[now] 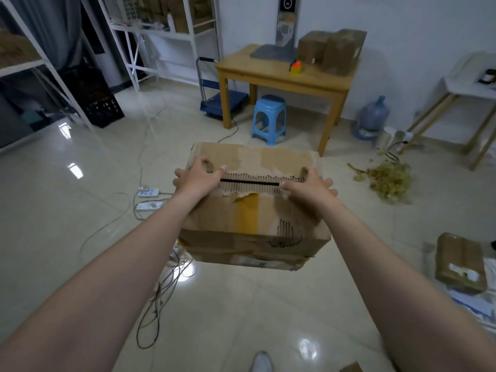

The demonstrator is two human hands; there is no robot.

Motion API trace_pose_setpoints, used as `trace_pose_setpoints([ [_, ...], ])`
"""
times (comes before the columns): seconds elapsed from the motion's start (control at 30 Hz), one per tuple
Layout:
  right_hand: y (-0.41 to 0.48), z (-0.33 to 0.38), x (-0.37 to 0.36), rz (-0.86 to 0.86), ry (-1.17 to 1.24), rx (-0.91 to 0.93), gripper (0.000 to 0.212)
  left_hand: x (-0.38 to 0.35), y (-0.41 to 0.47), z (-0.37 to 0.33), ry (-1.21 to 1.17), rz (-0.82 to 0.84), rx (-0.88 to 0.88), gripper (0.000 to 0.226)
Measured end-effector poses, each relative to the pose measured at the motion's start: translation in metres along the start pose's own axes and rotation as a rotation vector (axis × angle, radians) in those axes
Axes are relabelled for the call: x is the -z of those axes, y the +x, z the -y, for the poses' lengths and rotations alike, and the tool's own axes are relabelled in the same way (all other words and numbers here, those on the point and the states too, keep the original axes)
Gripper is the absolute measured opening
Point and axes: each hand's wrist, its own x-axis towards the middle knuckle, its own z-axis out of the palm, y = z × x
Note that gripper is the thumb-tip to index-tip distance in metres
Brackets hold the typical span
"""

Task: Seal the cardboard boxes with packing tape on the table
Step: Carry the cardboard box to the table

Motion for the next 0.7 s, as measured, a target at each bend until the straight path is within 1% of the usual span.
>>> trace_pose_setpoints([
  [0.23,0.148,0.097,0.021,-0.016,0.01,0.07,0.095,0.018,0.147,-0.08,-0.037,-0.065,-0.044,0.071],
  [0.37,0.239,0.147,0.022,-0.023,0.015,0.087,0.093,0.014,0.241,-0.118,-0.033,-0.092,-0.054,0.072],
  [0.53,0.378,0.208,0.012,-0.003,0.016,0.083,0.098,-0.002,0.386,-0.162,-0.027,-0.084,-0.05,0.072],
  [0.63,0.459,0.247,0.011,-0.002,0.033,0.045,0.09,-0.016,0.478,-0.194,-0.014,-0.052,-0.034,0.07],
  [0.7,0.508,0.278,0.02,-0.013,0.003,0.015,0.087,-0.018,0.536,-0.225,-0.019,-0.014,-0.024,0.07],
])
